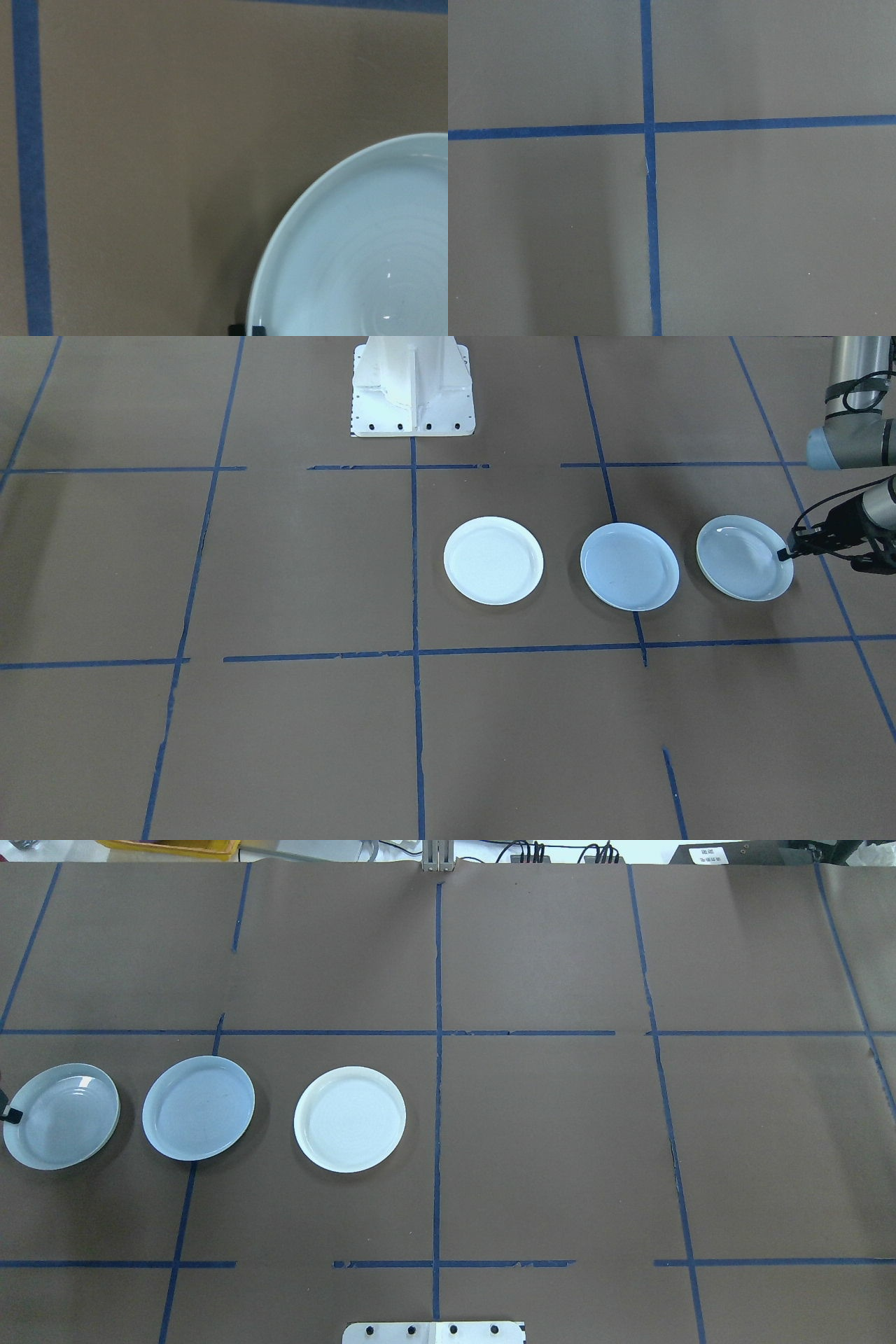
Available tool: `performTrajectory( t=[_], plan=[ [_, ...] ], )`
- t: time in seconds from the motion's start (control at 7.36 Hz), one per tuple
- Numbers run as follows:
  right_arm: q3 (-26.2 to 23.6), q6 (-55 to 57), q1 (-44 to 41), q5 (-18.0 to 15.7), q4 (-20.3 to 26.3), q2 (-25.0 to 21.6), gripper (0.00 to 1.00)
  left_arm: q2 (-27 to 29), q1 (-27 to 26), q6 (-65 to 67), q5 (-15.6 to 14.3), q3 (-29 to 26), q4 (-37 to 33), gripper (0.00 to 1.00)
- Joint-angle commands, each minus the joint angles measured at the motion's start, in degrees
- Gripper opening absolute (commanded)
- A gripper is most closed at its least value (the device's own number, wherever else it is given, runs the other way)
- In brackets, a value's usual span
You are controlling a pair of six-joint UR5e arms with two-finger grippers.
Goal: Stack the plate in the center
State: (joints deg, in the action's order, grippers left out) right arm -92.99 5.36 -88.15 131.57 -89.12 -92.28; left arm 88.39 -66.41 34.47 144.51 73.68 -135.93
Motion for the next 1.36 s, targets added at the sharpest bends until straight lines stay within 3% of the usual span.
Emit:
performTrajectory(
  t=[0.0, 0.27, 0.41, 0.54, 0.68, 0.95, 1.22],
  plan=[
    [0.00, 0.00, 0.00, -0.09, 0.00, 0.00, 1.00, 0.20, -6.13, -0.02, 7.25, 0.93, -0.13, 0.00],
    [0.00, 0.00, -0.09, -0.09, 0.00, 0.00, 1.00, 0.11, -7.86, 5.29, 7.55, 5.92, 0.22, 0.00],
    [0.00, -0.09, 0.00, -0.09, 0.00, 0.00, 1.00, 0.46, -7.60, 12.13, 5.98, 9.08, 0.05, 0.00],
    [0.00, 0.00, 0.00, -0.09, 0.00, 0.00, 1.00, 0.73, -6.64, 18.12, 1.35, 11.90, -0.04, 0.00],
    [0.00, 0.00, 0.00, 0.00, 0.00, 0.00, 1.00, 0.73, -2.54, 22.61, 0.44, 14.01, -0.30, 0.00],
    [0.00, -0.09, 0.00, 0.00, 0.09, 0.00, 1.00, 0.81, 5.46, 29.48, -4.21, 16.84, -0.48, 0.00],
    [0.00, 0.00, 0.00, -0.09, 0.00, 0.00, 1.00, 0.90, 9.97, 34.15, -6.51, 17.37, -3.01, 0.00]
  ],
)
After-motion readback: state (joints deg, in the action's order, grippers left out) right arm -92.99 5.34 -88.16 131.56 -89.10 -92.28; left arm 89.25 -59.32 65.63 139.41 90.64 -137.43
